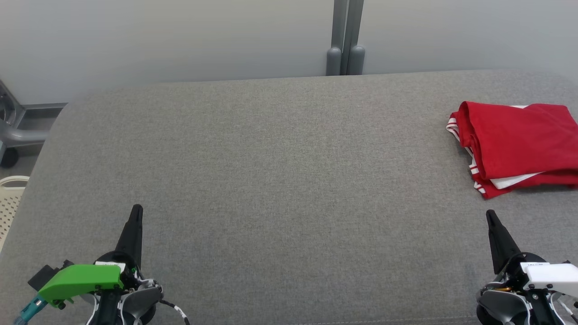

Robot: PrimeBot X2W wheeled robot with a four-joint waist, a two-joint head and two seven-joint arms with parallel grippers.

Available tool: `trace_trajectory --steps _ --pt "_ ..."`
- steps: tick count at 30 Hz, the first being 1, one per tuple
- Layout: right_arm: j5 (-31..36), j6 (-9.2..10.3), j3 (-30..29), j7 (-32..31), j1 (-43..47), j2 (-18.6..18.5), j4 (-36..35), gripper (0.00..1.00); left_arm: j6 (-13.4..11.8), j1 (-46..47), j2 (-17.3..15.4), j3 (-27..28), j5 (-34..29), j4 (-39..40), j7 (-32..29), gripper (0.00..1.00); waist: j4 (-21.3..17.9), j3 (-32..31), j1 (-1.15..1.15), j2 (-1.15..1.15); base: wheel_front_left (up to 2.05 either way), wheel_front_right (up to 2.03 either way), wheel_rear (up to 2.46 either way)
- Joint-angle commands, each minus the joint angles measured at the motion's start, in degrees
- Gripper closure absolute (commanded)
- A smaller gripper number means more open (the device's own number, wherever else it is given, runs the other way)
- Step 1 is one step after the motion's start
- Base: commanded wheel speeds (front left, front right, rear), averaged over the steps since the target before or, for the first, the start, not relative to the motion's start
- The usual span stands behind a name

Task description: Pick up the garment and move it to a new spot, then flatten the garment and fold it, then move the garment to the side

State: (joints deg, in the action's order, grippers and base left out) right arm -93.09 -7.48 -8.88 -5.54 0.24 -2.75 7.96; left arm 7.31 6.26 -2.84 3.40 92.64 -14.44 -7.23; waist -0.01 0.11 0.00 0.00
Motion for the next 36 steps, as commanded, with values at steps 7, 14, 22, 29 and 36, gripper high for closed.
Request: trace_trajectory --steps 7,14,22,29,36 --pt "0.0 -0.02 -0.1 -0.3 -0.4 -0.2 -0.3 1.00 0.4 0.8 0.0 0.1 0.2 0.2 -0.1 1.00 0.0 0.0 0.00 0.00 0.00 0.00 0.00" --pt "0.0 -0.02 -0.1 -0.3 -0.4 -0.2 -0.3 1.00 0.4 0.8 0.0 0.1 0.2 0.2 -0.1 1.00 0.0 0.0 0.00 0.00 0.00 0.00 0.00" --pt "0.0 -0.02 -0.1 -0.3 -0.4 -0.2 -0.3 1.00 0.4 0.8 0.0 0.1 0.2 0.2 -0.1 1.00 0.0 0.0 0.00 0.00 0.00 0.00 0.00" --pt "0.0 -0.02 -0.1 -0.3 -0.4 -0.2 -0.3 1.00 0.4 0.8 0.0 0.1 0.2 0.2 -0.1 1.00 0.0 0.0 0.00 0.00 0.00 0.00 0.00" --pt "0.0 -0.02 -0.1 -0.3 -0.4 -0.2 -0.3 1.00 0.4 0.8 0.0 0.1 0.2 0.2 -0.1 1.00 0.0 0.0 0.00 0.00 0.00 0.00 0.00"
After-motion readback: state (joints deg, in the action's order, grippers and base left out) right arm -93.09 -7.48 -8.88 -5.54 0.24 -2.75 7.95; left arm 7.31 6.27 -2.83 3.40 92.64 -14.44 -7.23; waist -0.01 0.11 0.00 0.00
